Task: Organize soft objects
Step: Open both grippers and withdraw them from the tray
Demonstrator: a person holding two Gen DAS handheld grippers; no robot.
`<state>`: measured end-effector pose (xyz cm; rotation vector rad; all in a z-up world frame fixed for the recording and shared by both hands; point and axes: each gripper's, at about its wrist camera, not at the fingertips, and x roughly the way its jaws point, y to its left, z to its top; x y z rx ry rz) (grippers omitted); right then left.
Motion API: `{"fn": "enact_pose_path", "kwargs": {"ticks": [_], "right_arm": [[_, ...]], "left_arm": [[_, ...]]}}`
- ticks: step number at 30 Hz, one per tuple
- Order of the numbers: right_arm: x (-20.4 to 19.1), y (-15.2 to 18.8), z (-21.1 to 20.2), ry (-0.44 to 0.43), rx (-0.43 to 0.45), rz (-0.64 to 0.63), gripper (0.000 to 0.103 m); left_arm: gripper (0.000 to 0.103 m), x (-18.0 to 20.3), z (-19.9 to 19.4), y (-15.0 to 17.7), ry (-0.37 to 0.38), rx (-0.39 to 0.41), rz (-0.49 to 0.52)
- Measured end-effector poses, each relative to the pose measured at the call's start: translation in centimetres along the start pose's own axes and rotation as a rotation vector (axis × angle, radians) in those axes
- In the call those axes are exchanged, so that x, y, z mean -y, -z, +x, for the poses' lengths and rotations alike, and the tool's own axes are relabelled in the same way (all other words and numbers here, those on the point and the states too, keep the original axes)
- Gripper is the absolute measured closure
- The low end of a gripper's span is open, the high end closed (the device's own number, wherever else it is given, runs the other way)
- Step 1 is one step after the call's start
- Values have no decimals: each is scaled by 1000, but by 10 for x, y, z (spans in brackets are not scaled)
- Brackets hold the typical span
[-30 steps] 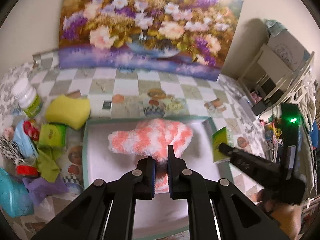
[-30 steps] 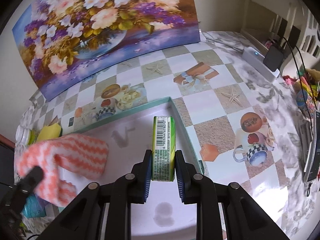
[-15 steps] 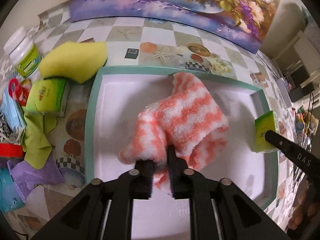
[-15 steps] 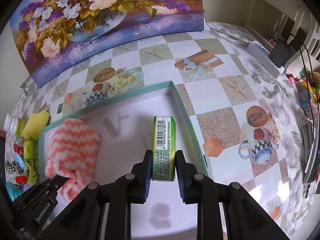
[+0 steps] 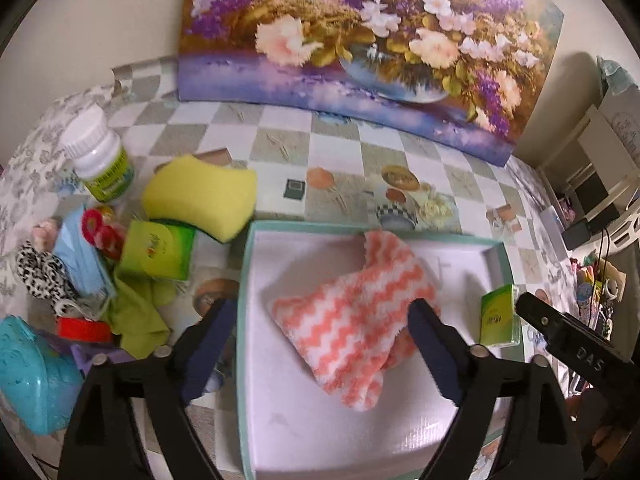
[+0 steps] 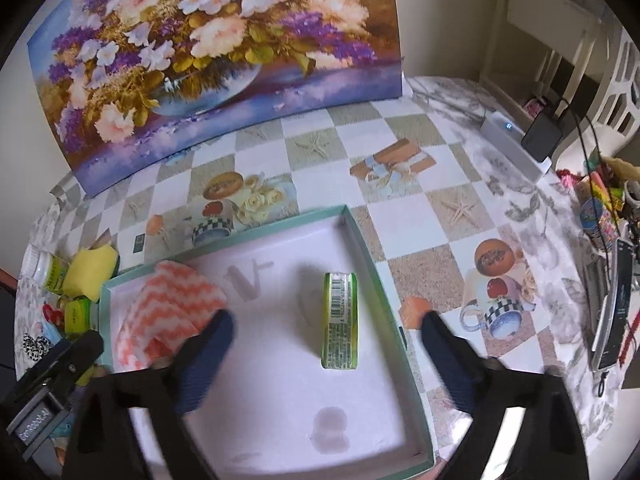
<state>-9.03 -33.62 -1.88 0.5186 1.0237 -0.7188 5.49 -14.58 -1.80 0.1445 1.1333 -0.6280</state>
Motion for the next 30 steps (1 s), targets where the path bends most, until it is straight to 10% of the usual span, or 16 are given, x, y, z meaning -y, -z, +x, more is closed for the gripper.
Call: {"fn": "enact_pose_path", "kwargs": {"ticks": [30], "right_arm": [[-33,-8,-64,-186,249,-37,0]], "left_arm": [[6,-38,-61,-19,-153,213,-29]]}}
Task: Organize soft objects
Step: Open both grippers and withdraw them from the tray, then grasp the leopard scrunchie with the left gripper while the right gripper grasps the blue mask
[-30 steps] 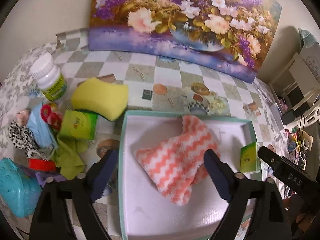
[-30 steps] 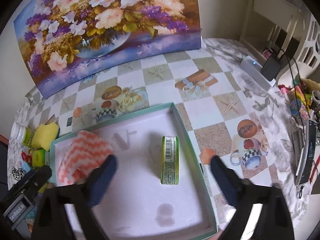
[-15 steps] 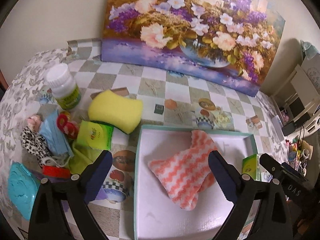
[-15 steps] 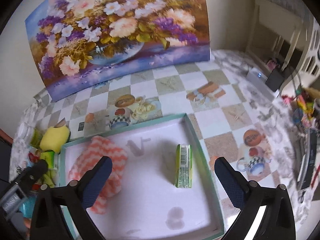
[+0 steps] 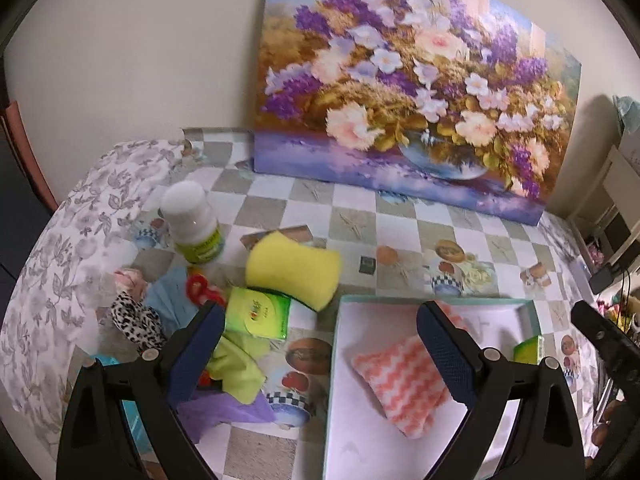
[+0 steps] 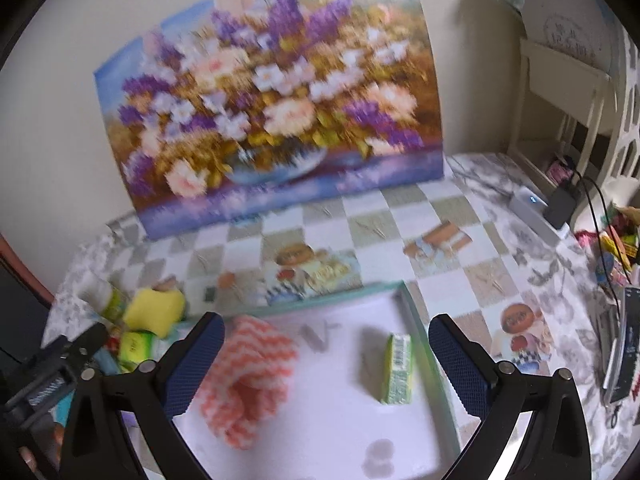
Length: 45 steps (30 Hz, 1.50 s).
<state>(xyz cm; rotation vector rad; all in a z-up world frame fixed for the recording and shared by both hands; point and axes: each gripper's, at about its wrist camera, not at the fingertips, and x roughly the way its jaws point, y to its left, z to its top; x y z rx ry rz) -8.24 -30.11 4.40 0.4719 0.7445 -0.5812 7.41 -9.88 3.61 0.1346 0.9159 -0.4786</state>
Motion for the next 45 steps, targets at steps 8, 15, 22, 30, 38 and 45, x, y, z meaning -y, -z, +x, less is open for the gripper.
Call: {"fn": "enact_pose_path", "kwargs": {"ticks": [8,15,22,30,38,45], "right_arm": [[-28,-4,-7,-45,29,-76,0],[-72,2,9,-116,-40,-143,0],[-120,21,37,-131,-138,-172,0],[-173,39,56,-184,-232,-204,0],[-213,68,78,-229,-363,-239,0],[-238,92,94,-268,-446,-241,0]], "left_arm": [[1,-34,-5,-7,54,16,-79],[0,-76,-11,-13,41,27,-162],[0,-131,-14,-17,-15,22,-236],[0,-175,-10,-10,-111,-53,-283],[0,-191,17,2,-147,-178,-294],[0,-198,39,10,-148,-255,-308]]}}
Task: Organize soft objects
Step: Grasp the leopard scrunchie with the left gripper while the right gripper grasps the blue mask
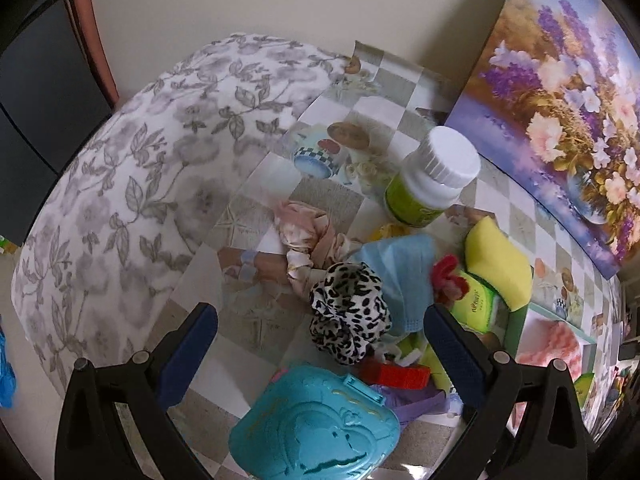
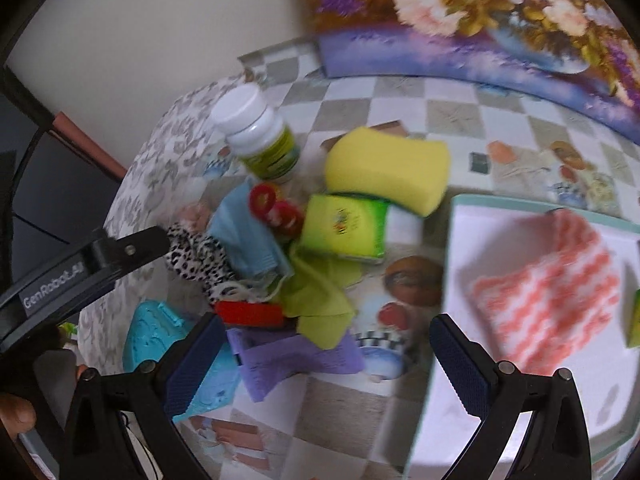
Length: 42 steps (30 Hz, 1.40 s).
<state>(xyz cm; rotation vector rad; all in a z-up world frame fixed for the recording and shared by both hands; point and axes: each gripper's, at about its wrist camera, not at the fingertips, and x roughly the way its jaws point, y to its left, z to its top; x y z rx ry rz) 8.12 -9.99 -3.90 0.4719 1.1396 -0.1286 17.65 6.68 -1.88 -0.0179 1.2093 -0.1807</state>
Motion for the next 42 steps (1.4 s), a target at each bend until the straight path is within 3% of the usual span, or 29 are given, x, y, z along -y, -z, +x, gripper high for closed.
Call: {"fn": "enact_pose_path", "kwargs": {"ticks": [12,17,26,31,35,42], "right_arm": [[-12,2,26,-45,-50,39,0],[-11,0,28,-81,-49,71,0],[-1,-12,25,-28,8,73,0],[2,-20,29,-16,20,59,0],[0,-24,28,1,42,21,0],[6,-32,28,11,69,17,7]], "left_arm": [[0,-10,9,-10,-18,37,-3],[0,-9,15,-11,25,1,-1],[1,-7,21,-14,64,-15,-15],[2,-1,30,-13,42,-35,-3],[14,0,33,-14,55,-45,-10],[15,6,45,-12,43,-85,16]]}}
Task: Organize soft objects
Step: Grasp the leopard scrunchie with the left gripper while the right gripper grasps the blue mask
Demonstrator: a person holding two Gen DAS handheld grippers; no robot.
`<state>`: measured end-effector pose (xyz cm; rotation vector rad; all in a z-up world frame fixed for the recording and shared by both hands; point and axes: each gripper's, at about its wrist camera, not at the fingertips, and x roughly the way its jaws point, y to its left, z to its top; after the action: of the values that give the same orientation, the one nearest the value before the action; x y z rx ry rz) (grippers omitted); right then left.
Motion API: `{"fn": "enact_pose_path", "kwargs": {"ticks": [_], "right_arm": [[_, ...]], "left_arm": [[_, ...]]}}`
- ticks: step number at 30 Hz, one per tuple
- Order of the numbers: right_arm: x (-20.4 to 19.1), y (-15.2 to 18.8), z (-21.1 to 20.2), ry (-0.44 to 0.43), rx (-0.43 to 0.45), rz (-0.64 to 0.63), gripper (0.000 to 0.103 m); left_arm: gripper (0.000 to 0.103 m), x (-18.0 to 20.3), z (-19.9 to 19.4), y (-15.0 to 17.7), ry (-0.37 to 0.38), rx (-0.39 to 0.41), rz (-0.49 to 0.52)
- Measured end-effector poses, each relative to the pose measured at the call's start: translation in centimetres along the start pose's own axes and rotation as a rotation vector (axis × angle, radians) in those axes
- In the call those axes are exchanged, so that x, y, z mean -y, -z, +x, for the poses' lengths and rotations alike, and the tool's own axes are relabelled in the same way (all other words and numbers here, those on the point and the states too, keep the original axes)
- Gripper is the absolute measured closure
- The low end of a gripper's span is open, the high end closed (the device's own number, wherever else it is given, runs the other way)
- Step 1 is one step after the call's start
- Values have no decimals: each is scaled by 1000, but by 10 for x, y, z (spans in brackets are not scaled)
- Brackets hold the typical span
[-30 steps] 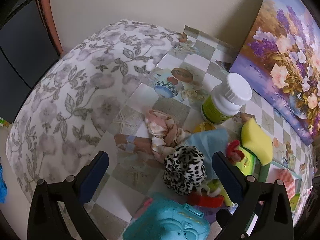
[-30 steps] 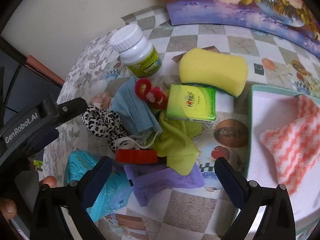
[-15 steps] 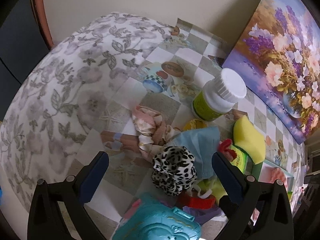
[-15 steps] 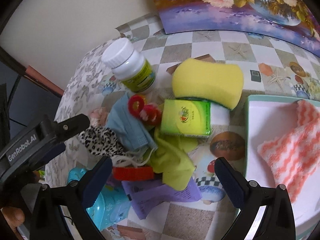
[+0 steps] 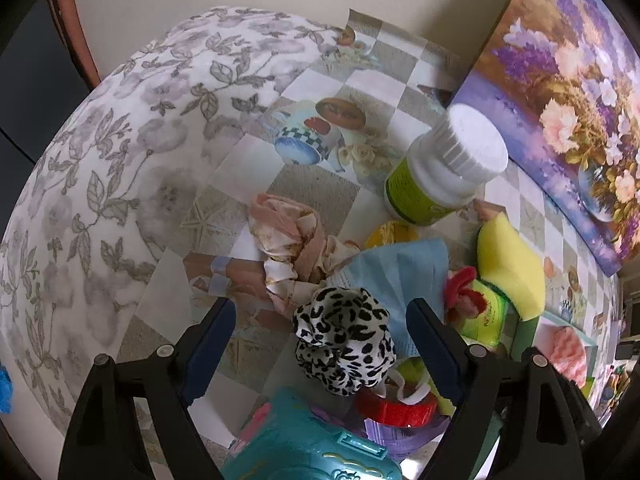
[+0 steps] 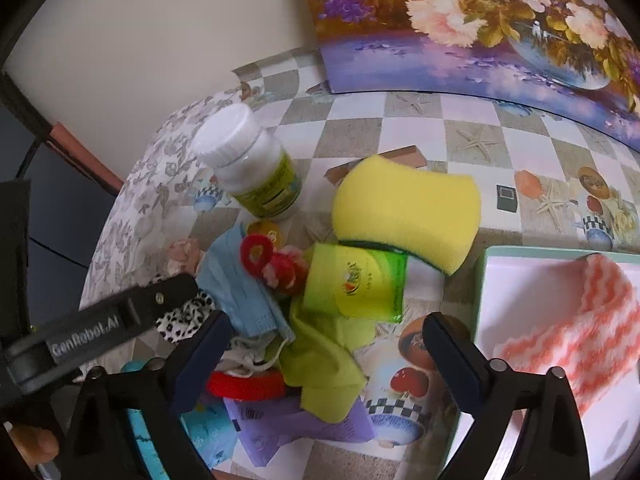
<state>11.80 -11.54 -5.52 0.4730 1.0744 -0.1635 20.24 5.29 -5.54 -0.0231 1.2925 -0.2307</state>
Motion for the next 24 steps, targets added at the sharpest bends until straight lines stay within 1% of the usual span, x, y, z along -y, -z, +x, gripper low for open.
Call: {"fn": "enact_pose_path", "kwargs": {"ticks": [2,4,5,6,8,12,15,19,24], "right_arm": [[1,-1,0,3,1,-4,10],[-1,-3,0,-5,9,-13,14],[-1,-3,-1,-11,12,-14,15],[-2,-3,0,-20,13,-16,18],[-4,-2,1,-38,13,-22,21],[-12,0,5,-90,10,-43,24],[-18,2,9,-121,-1,-65,33],[-27,4,13,-169,-10,-86,38],[-36,6,21,-196,-27,-105,42]], "left_arm": [[15,1,2,0,7,-5,-4],[18,-1,3,0,18,-9,-17],[26,-1,4,0,24,-12,-22],[32,-3,5,0,30,-18,-27],[34,-6,7,0,44,-26,-45],[43,-10,7,1,88,-31,-82],[49,-15,9,1,114,-42,-113],[51,-23,8,1,124,-38,-154],[51,-28,6,1,120,-34,-176]]}}
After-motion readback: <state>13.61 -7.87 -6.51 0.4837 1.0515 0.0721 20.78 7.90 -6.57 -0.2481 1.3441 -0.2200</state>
